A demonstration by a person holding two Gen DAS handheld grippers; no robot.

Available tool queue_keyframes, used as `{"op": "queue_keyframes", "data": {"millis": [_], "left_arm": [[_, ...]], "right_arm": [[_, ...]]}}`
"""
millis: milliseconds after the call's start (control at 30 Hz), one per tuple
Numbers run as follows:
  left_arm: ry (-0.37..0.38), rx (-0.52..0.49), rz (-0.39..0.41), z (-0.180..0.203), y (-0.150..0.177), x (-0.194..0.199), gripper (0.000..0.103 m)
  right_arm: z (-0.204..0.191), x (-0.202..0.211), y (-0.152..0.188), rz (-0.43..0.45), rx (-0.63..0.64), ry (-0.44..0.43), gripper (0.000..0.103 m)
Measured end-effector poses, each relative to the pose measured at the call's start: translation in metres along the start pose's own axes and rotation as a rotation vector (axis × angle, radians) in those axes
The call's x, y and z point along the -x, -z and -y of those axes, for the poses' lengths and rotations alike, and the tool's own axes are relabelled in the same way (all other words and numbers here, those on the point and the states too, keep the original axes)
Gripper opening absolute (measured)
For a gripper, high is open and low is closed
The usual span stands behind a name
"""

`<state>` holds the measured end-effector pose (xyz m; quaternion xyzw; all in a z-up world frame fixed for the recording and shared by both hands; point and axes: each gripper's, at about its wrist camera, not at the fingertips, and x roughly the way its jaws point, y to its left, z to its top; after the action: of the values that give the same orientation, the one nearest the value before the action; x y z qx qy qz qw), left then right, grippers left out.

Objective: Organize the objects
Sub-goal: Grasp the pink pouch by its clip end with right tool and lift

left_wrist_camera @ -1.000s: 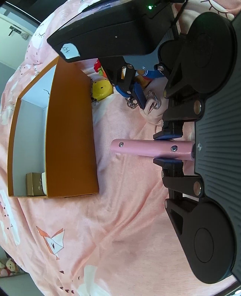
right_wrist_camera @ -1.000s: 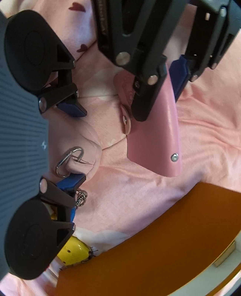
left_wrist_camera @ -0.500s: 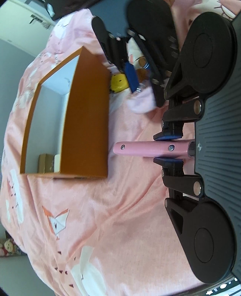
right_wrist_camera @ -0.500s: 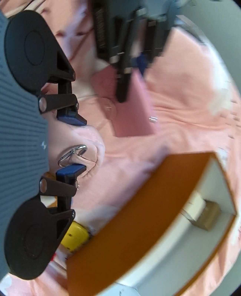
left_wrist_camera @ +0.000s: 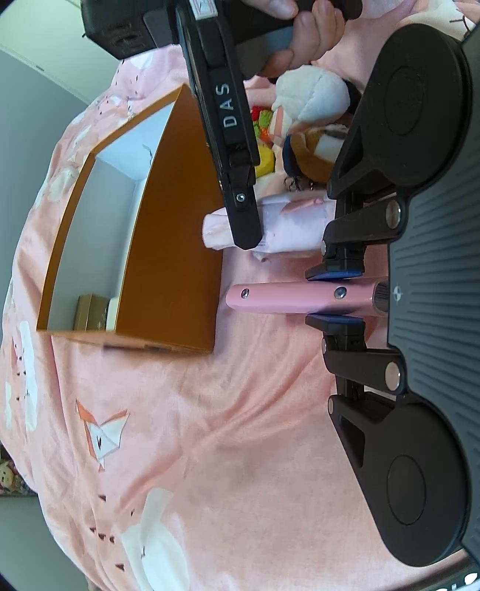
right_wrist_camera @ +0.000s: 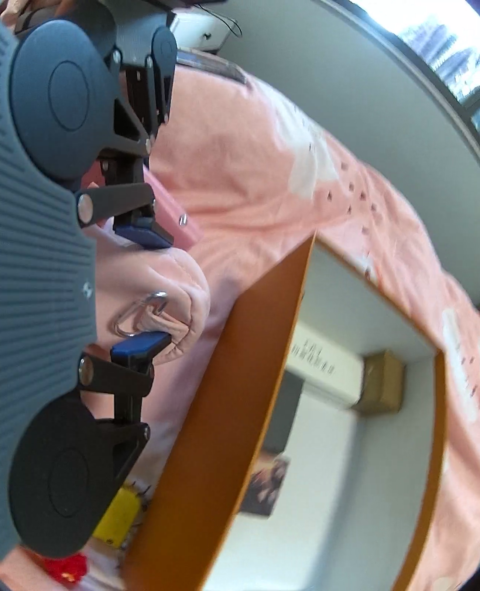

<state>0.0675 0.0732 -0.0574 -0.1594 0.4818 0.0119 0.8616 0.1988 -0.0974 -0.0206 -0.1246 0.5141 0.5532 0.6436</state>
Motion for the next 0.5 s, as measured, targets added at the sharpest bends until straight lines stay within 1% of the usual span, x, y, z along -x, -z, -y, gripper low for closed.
{"op": "queue_keyframes", "data": {"millis": [100, 133, 200, 267, 400, 500], "left_arm": [[0.068, 0.006, -0.016, 0.004, 0.001, -0.004, 0.020], [0.090, 0.009, -0.023, 0.006, 0.001, -0.006, 0.020], [0.113, 0.004, -0.032, 0.012, 0.001, -0.010, 0.020], [0.106, -0.016, -0.028, 0.018, 0.003, -0.012, 0.020], [0.096, -0.028, -0.022, 0.024, 0.003, -0.011, 0.020], [0.091, -0.036, -0.019, 0.028, 0.003, -0.011, 0.020]], "right_arm": [[0.015, 0.005, 0.002, -0.013, -0.057, 0.003, 0.056], [0.018, 0.008, 0.003, -0.013, -0.061, 0.024, 0.056], [0.019, 0.014, 0.004, -0.004, -0.030, 0.117, 0.056], [0.018, 0.021, 0.007, -0.005, -0.005, 0.187, 0.056], [0.020, 0.028, 0.011, -0.019, -0.032, 0.205, 0.056], [0.023, 0.032, 0.016, -0.022, -0.099, 0.161, 0.056]]}}
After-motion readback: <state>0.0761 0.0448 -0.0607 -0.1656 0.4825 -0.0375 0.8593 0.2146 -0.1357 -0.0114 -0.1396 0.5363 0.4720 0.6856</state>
